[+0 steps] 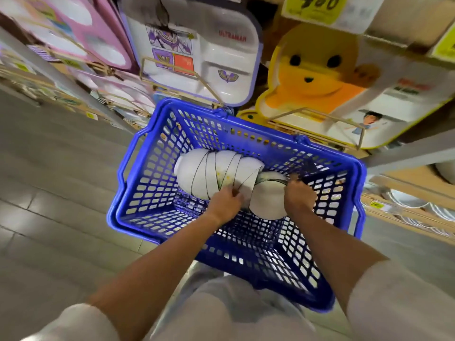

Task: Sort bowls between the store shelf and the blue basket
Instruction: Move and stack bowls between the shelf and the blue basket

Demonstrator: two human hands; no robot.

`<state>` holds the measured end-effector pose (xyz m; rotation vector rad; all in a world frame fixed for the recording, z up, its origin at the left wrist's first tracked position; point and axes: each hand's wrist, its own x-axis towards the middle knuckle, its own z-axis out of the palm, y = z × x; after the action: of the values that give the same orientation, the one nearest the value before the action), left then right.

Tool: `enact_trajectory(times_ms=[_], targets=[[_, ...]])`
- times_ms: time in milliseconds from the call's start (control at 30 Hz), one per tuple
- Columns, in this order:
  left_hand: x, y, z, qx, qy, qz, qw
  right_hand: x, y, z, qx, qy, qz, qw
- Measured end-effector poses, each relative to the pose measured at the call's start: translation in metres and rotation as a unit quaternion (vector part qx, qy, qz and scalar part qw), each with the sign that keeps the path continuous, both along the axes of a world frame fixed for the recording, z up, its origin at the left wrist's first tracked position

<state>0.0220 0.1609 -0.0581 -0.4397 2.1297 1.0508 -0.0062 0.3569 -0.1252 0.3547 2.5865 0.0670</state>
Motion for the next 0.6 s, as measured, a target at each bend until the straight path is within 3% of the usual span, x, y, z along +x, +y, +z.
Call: enact_trajectory(times_ms=[200,600], targets=[[0.005,0.006,0.001,0.025,-0.009,-0.025,0.999,0.022,0.007,-0.005,0.011,-0.013,-0.008,1.000],[0.014,0.006,0.011,0.020,-0.033,0.020,0.999,0.020,0.020,0.035,-0.119,-0.029,-0.079,0.989]])
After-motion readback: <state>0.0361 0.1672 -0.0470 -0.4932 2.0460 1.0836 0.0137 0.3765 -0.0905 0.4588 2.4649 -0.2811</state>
